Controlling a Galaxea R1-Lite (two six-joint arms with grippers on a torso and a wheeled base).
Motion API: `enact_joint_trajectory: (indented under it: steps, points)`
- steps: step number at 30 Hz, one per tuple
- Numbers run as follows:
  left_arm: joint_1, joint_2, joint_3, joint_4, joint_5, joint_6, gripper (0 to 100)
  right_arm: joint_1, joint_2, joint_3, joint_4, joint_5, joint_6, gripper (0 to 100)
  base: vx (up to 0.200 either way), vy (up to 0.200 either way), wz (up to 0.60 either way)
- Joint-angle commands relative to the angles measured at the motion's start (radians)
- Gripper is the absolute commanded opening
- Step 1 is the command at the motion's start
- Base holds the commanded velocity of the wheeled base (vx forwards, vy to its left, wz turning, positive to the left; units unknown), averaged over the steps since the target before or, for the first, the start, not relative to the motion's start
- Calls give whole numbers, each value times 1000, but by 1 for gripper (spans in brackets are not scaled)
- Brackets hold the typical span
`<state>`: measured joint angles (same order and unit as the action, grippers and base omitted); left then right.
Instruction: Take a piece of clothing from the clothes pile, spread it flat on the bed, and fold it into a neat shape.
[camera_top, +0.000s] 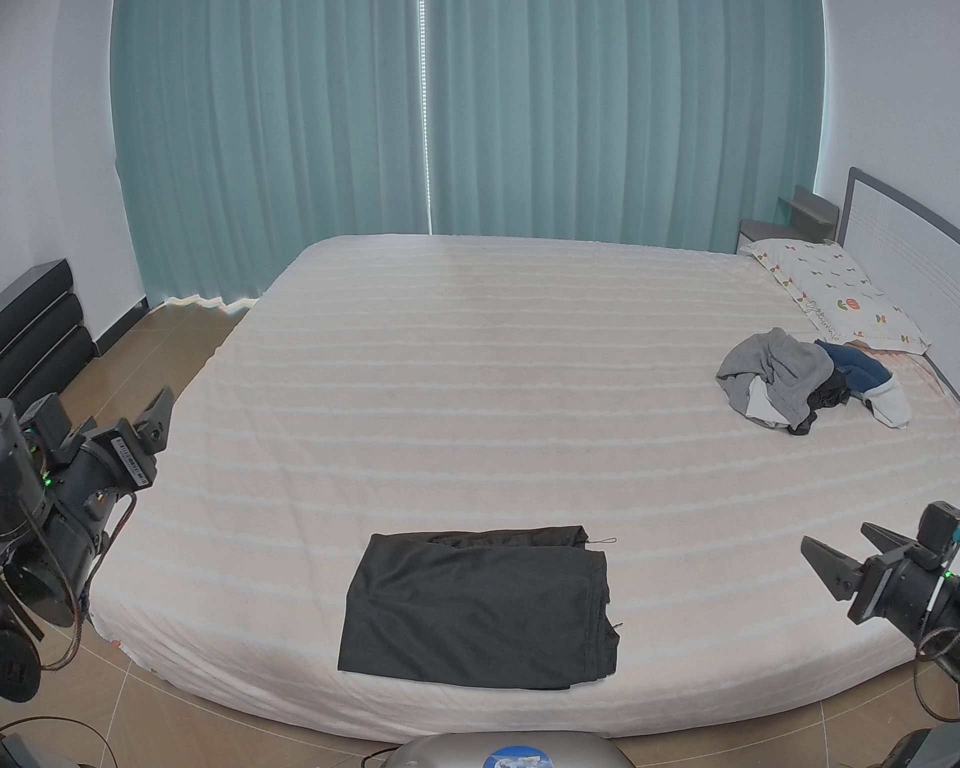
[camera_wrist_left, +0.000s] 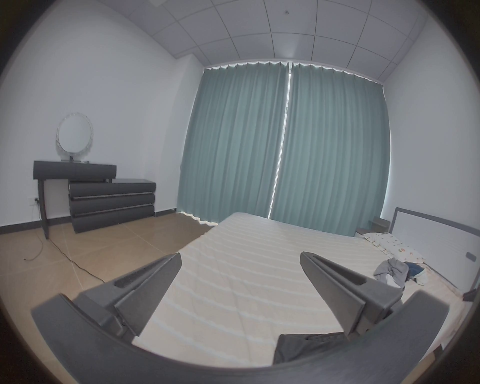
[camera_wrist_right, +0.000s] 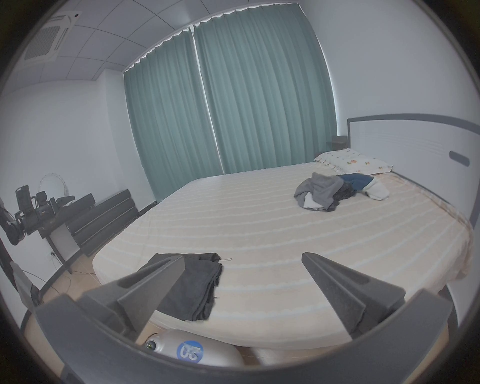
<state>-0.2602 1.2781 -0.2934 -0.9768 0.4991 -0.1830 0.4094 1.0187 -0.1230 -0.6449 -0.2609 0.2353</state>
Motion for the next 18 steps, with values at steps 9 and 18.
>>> enact_joint_trajectory:
  steps: [9,18]
  points:
    - [1,-506,88,305,79,129,100,-199,-436,46,229,2,-131,100,0,0,0]
    - [44,-841,74,655,81,185,100,-279,-631,22,449,15,-185,100,0,0,0]
